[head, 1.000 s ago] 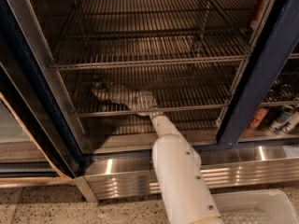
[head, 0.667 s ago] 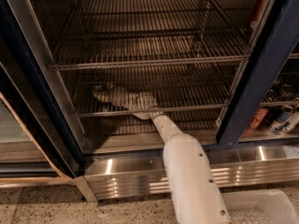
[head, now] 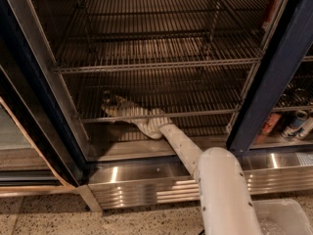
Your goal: Pick redbull can from bottom shelf of fridge
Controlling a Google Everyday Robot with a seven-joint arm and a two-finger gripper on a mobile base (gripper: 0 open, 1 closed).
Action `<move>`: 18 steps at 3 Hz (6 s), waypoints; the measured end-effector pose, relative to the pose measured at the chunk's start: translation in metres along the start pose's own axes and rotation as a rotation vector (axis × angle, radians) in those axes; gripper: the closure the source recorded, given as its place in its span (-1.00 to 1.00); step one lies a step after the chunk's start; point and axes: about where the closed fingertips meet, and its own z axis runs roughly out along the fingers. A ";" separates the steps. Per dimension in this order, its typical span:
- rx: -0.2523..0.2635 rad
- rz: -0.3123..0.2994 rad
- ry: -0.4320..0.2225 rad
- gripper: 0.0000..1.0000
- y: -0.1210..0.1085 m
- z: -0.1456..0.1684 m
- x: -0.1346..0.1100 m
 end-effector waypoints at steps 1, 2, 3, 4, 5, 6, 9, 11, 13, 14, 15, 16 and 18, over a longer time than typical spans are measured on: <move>0.042 -0.045 -0.013 1.00 0.024 -0.046 -0.018; 0.036 -0.057 -0.009 1.00 0.027 -0.047 -0.023; 0.034 -0.084 0.002 1.00 0.032 -0.055 -0.032; 0.037 -0.105 0.010 1.00 0.040 -0.069 -0.038; 0.042 -0.107 0.014 1.00 0.048 -0.083 -0.038; 0.055 -0.130 0.019 1.00 0.053 -0.097 -0.043; 0.030 -0.265 0.056 1.00 0.072 -0.114 -0.082; -0.045 -0.246 0.061 1.00 0.098 -0.123 -0.086; -0.093 -0.242 0.068 1.00 0.119 -0.129 -0.092; -0.094 -0.242 0.068 1.00 0.120 -0.129 -0.091; -0.146 -0.222 0.080 1.00 0.140 -0.132 -0.092; -0.146 -0.221 0.081 1.00 0.141 -0.132 -0.090; -0.301 -0.154 0.118 1.00 0.210 -0.146 -0.097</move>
Offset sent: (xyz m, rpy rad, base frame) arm -0.0631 -0.0489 0.0196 -0.0222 -0.0768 -0.0713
